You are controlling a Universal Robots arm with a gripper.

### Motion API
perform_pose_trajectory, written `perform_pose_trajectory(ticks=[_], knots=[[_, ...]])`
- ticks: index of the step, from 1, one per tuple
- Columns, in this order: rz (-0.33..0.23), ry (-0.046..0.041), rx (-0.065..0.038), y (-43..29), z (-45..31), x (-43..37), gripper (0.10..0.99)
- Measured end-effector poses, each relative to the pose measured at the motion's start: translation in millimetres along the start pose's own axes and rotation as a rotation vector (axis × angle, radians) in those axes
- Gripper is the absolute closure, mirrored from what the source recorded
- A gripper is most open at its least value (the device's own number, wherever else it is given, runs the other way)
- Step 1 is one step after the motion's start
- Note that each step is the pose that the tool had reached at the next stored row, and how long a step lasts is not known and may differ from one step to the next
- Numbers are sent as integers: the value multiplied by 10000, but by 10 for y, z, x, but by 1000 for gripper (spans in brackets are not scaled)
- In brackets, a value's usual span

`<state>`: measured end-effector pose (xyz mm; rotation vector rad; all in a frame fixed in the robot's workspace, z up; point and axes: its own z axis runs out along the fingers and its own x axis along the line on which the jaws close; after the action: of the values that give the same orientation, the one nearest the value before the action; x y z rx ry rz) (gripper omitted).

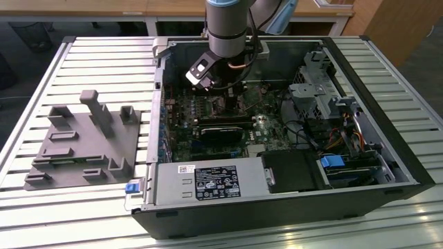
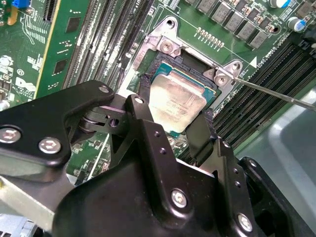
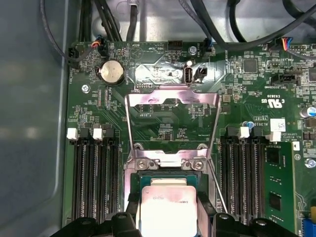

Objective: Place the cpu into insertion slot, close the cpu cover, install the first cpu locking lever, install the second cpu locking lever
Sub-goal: 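Place the cpu into insertion slot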

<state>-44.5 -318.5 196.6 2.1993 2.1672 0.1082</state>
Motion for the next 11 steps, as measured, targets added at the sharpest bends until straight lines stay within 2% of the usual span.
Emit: perform_pose_trajectory(ticks=[11], knots=[[-1,-2,1,-5,23,1,549]])
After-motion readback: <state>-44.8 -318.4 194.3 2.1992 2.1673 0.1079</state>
